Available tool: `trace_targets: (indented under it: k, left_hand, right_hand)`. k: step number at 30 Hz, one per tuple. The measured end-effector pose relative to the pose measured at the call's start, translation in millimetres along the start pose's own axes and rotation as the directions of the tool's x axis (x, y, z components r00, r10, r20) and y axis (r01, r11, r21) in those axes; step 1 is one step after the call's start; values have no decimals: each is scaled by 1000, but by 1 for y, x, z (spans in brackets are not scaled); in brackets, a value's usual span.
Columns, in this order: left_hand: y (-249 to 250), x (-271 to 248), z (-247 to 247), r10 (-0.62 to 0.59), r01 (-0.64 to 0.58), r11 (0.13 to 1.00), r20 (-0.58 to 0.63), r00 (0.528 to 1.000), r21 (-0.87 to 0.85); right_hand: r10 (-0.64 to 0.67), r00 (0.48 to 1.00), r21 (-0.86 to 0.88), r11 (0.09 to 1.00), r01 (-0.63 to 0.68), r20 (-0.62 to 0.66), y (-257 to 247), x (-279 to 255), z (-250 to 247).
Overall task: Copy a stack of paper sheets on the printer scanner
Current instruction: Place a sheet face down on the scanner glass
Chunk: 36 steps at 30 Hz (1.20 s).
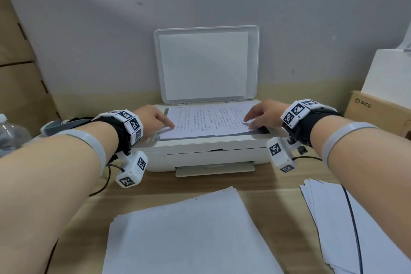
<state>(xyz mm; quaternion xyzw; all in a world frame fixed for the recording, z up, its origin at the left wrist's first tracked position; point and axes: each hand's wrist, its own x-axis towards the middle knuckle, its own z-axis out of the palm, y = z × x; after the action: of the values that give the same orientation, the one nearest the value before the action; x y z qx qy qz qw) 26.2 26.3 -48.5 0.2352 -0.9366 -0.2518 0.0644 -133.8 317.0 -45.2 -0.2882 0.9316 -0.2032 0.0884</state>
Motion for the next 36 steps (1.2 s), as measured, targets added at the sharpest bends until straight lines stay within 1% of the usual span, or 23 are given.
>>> trace_targets:
  k: [2,4,6,8,11,13,14,17,19,21,23,26,29,33,36]
  left_hand:
    - [1,1,1,27,-22,995,-42,999,96]
    - [1,1,-1,43,-33,988,-67,997,149]
    - [2,2,-2,38,-23,983,-77,996,184]
    - [3,3,-3,20,-8,986,-70,997,165]
    - [2,8,-7,12,-10,998,-28,1000,63]
    - [2,14,-13,31,-31,999,-13,999,-20]
    - [2,18,-16,43,-44,997,-24,999,-68]
    - [6,37,-27,30,-40,978,-50,998,-204]
    - [12,55,-31,-18,-12,949,-94,995,-314]
    - [20,76,-35,-82,9,885,-136,987,-466]
    - [27,96,-40,-132,14,826,-169,977,-563]
    - [31,120,-50,-184,11,806,-233,955,-591]
    - [32,138,-58,-222,49,751,-182,958,-659]
    - [37,156,-64,-191,-7,721,-207,960,-693]
    - [35,161,-70,-181,-29,709,-222,958,-705]
  right_hand:
    - [-2,1000,1,1000,2,21,-1,-1,1]
    - [-6,999,-7,1000,7,32,-1,-1,1]
    - [-13,999,-20,1000,14,36,-1,-3,0]
    - [-21,999,-25,999,22,47,-3,-6,-2]
    - [-43,998,-68,997,46,44,-7,-11,-10]
    - [-49,999,-96,994,49,-3,-10,-9,-17]
    - [-39,999,-101,994,36,-31,-10,-7,-21]
    - [-1,996,-77,997,-6,-90,-13,3,-32]
    - [27,994,7,1000,-27,-110,-14,12,-39]
    - [57,988,133,990,-38,-143,-14,26,-45]
    - [88,978,224,974,-45,-189,-15,41,-51]
    - [109,963,306,952,-30,-245,-14,61,-58]
    - [144,946,393,920,-20,-289,-13,74,-63]
    - [206,934,512,858,-29,-293,-13,83,-67]
    - [220,920,524,852,-19,-325,-13,84,-69]
